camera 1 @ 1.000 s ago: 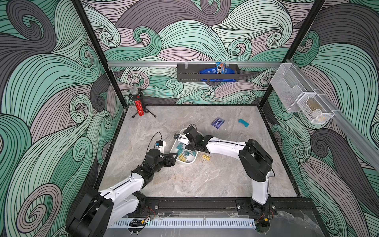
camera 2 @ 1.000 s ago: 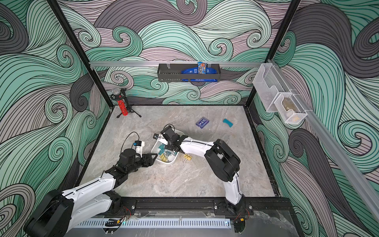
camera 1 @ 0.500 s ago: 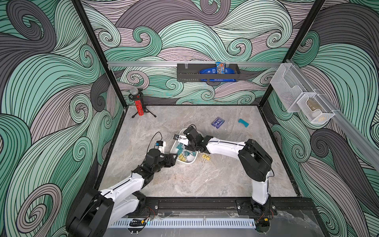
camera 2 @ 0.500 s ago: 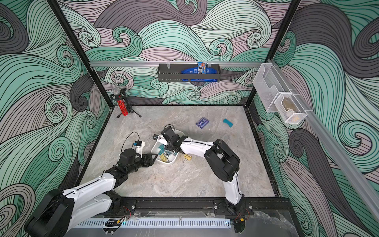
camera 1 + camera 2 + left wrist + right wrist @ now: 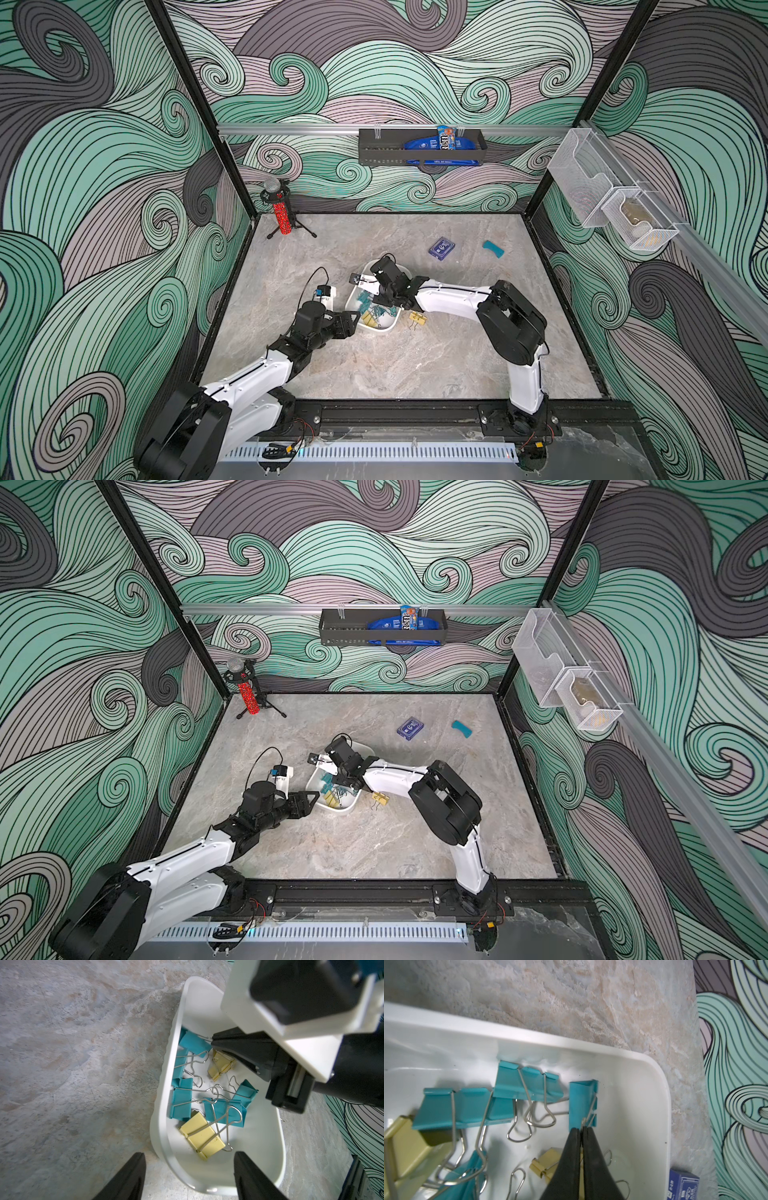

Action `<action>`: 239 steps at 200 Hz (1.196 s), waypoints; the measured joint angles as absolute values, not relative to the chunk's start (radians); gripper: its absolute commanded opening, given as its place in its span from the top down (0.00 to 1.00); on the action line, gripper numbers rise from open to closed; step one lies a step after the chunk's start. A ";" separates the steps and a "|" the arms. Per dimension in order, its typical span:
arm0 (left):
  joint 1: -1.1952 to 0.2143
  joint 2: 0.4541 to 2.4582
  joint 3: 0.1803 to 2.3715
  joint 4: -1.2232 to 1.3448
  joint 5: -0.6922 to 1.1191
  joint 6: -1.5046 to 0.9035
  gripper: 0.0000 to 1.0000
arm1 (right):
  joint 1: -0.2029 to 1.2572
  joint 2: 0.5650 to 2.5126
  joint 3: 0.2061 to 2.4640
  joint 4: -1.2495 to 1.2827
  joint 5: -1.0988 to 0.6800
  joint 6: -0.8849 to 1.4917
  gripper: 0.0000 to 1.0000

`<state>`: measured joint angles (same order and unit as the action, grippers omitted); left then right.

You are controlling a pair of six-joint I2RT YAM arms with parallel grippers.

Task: Take out the binder clips from the storage box
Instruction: Pick up the binder clip from the storage box, then place the binder clip at the center of the board.

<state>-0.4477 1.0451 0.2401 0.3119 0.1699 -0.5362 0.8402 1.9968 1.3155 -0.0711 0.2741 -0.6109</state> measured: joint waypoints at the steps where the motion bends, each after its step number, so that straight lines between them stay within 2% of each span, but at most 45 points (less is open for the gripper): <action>1: -0.448 1.046 0.240 0.312 0.170 -0.536 0.30 | 0.840 1.997 1.316 -0.070 0.274 -0.608 0.99; 95: -0.448 1.052 0.240 0.314 0.170 -0.536 0.30 | 0.840 1.946 1.282 -0.064 0.283 -0.605 1.00; 173: -0.448 1.052 0.241 0.305 0.169 -0.536 0.30 | 0.817 1.657 1.153 -0.055 0.372 -0.580 1.00; 239: -0.448 1.050 0.242 0.282 0.168 -0.535 0.29 | 0.772 1.435 0.936 -0.064 0.471 -0.500 1.00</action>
